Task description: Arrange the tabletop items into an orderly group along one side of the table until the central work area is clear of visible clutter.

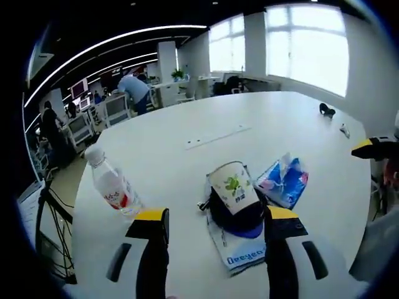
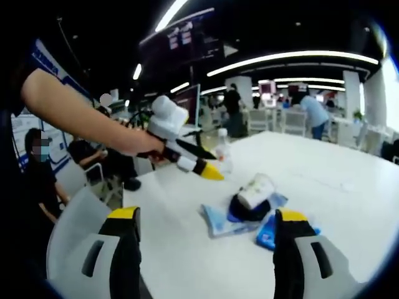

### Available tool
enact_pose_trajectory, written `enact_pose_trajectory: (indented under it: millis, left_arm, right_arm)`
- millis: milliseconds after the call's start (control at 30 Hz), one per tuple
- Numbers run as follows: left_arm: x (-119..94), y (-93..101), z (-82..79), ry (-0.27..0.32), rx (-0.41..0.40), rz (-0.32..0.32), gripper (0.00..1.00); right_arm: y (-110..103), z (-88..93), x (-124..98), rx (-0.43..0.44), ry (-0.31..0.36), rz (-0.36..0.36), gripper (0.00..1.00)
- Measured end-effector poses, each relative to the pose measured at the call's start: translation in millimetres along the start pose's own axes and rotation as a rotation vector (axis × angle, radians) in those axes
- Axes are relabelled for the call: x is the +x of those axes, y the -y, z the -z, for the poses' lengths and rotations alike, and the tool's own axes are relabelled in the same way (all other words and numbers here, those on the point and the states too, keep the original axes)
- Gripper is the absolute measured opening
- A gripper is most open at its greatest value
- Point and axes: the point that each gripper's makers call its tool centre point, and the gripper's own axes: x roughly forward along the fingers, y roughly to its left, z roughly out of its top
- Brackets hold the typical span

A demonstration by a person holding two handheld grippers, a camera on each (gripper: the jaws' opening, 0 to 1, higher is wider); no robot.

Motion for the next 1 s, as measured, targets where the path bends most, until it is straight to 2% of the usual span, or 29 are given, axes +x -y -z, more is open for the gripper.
enact_pose_trajectory:
  millis: [167, 333, 533, 733, 833, 1000]
  left_arm:
    - [3, 8.4, -1.1, -0.007, 0.019, 0.015, 0.59]
    - [7, 14.0, -0.2, -0.014, 0.018, 0.021, 0.59]
    - [15, 20.0, -2.1, -0.036, 0.041, 0.035, 0.60]
    - [24, 29.2, -0.1, -0.047, 0.048, 0.057, 0.59]
    - [29, 35.9, 5.9, -0.071, 0.062, 0.074, 0.59]
    - [35, 42.3, 4.8, -0.076, 0.076, 0.084, 0.57]
  right_arm:
    - [4, 7.1, 0, 0.012, -0.022, 0.008, 0.85]
    - [8, 1.3, -1, 0.050, 0.010, 0.012, 0.85]
    - [23, 8.2, -3, 0.099, 0.002, 0.068, 0.94]
    - [29, 16.0, -8, 0.117, -0.003, 0.081, 0.94]
    - [29, 17.8, -8, 0.129, -0.004, 0.087, 0.94]
    - [30, 24.8, -4, 0.151, -0.016, 0.083, 0.92]
